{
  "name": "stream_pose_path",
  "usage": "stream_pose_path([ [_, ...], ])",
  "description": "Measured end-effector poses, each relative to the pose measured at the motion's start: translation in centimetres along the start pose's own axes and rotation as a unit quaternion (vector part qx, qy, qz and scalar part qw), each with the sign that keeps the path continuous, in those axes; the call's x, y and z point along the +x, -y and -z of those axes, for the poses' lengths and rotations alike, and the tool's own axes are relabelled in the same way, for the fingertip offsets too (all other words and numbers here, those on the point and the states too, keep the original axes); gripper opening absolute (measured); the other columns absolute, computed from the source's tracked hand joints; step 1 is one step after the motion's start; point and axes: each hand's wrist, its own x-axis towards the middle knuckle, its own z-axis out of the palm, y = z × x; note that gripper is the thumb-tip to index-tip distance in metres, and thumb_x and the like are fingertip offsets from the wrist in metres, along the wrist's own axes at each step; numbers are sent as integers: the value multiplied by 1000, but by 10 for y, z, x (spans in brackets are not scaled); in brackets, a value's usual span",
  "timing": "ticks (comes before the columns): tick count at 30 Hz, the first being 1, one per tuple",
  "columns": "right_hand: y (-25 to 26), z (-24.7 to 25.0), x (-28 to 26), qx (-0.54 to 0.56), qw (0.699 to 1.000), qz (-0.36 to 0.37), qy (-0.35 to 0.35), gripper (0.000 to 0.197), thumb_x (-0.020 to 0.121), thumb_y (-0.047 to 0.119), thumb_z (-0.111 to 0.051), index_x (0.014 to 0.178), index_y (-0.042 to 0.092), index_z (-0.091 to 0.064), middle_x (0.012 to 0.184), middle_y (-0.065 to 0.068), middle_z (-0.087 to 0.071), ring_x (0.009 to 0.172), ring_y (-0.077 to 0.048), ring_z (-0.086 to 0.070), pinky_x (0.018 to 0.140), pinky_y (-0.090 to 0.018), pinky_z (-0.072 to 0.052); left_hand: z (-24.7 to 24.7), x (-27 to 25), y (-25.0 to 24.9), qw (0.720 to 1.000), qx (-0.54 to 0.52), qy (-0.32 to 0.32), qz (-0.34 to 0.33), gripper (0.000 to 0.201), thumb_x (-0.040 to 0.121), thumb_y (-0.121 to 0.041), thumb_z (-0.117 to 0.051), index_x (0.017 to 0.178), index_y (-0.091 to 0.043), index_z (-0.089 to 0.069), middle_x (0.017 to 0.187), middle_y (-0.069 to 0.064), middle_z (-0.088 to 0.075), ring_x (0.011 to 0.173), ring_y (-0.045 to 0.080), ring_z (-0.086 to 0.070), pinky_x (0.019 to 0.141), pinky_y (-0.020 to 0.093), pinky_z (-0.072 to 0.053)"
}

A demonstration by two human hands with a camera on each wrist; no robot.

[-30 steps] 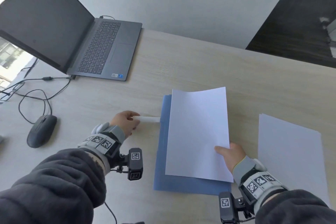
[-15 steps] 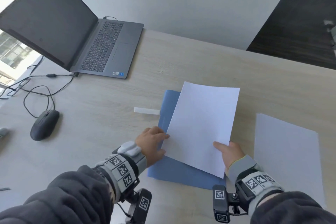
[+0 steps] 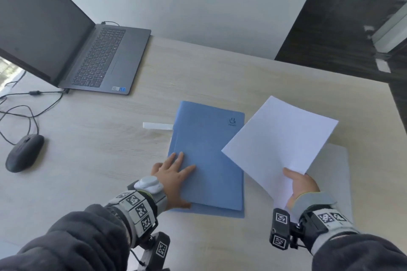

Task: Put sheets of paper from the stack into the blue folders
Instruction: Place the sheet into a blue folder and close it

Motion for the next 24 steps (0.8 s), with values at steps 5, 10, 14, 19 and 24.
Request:
stream_pose_path([
  [5,-6,22,19,76,995,-65,-20,68,56,41,-87,116,16,-69,135,-12,-59,118,-31,-58,105,-47,-42,21,-13,4,986,-160,-52,23,93,65,-64,-48,151,-37,-25,158,-6,-35,146,16,-32,115,30,-28],
  [10,-2,27,23,31,997,-63,-27,52,68,42,-78,110,14,-65,115,-4,-60,105,-30,-60,97,-43,-44,22,-25,10,968,-234,-85,37,84,76,-42,-50,152,-41,-15,150,-2,-47,131,21,-49,103,27,-38],
  [14,7,7,-11,-17,999,23,17,19,87,13,-67,105,5,-65,90,-11,-65,81,-29,-60,81,-40,-47,12,-27,15,958,-275,-81,24,81,75,-46,-30,151,-47,-3,157,-5,-36,135,19,-44,107,33,-38],
  [19,-6,-32,-23,-104,986,63,115,19,86,-1,-63,103,-6,-68,92,-21,-67,84,-32,-62,83,-47,-50,7,-31,15,953,-290,-87,-1,83,74,-45,-30,154,-37,-12,163,-8,-21,147,11,-26,118,27,-23],
  [24,-10,-68,-33,-160,966,83,188,16,77,16,-71,86,3,-72,90,-24,-74,86,-44,-70,80,-59,-55,0,-35,17,953,-290,-85,4,92,65,-53,-37,153,-29,-24,162,-11,-14,150,7,-11,119,21,-10],
])
